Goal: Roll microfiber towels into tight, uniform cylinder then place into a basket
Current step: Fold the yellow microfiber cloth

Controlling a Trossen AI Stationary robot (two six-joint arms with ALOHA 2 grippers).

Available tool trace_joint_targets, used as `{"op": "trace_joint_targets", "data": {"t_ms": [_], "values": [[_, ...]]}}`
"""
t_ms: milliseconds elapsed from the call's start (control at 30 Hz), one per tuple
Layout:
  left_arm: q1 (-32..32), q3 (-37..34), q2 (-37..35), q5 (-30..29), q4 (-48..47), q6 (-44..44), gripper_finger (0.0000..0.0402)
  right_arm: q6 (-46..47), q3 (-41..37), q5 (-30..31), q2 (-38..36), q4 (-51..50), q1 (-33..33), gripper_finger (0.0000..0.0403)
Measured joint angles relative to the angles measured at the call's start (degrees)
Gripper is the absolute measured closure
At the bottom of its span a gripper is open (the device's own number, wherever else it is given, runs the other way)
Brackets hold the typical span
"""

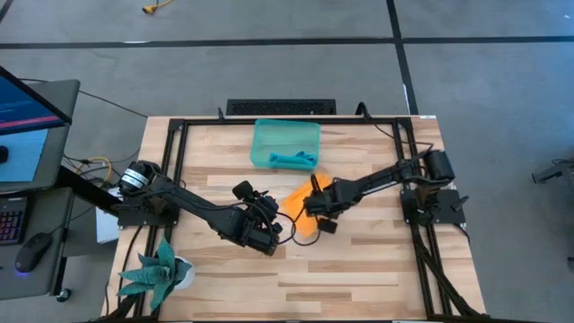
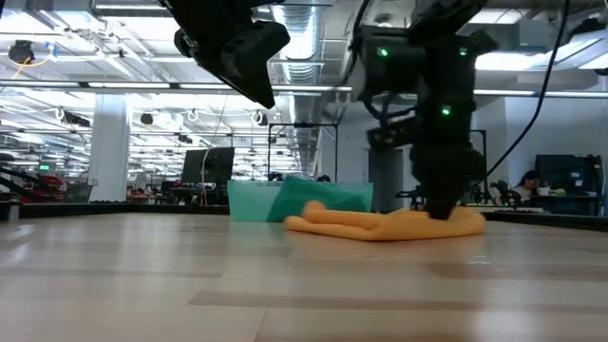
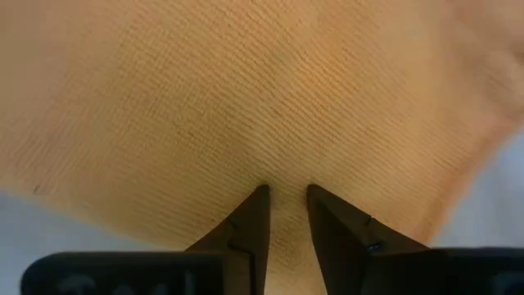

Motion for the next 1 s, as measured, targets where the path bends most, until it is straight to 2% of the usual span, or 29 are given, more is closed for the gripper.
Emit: {"op": "trace_joint_targets", "data": {"t_ms": [133, 467, 733, 867, 1000], "values": [[-0.01, 0.00, 0.00, 0.00, 0.00, 0.00, 0.0249, 0.68, 1.59, 9.71, 0.06, -4.96, 3.09, 0.0295], [0.00, 0.00, 0.00, 0.00, 0.00, -0.04, 0.0249, -0.30, 6.35, 16.36, 0.02, -5.69, 10.13, 0.0295], [-0.01, 0.00, 0.00, 0.00, 0.00, -0.07, 0.0249, -7.12, 7.53, 16.12, 0.10, 10.73, 10.31, 0.0295], [0.02, 0.00, 0.00, 0.42, -0.01, -0.31, 0.0249, -5.92, 7.52, 16.01, 0.29, 11.32, 8.84, 0.0295], [0.00, 0.00, 0.00, 1.79, -0.02, -0.33, 0.0249, -4.17, 6.58, 13.07, 0.29, 12.08, 7.97, 0.0295]]}}
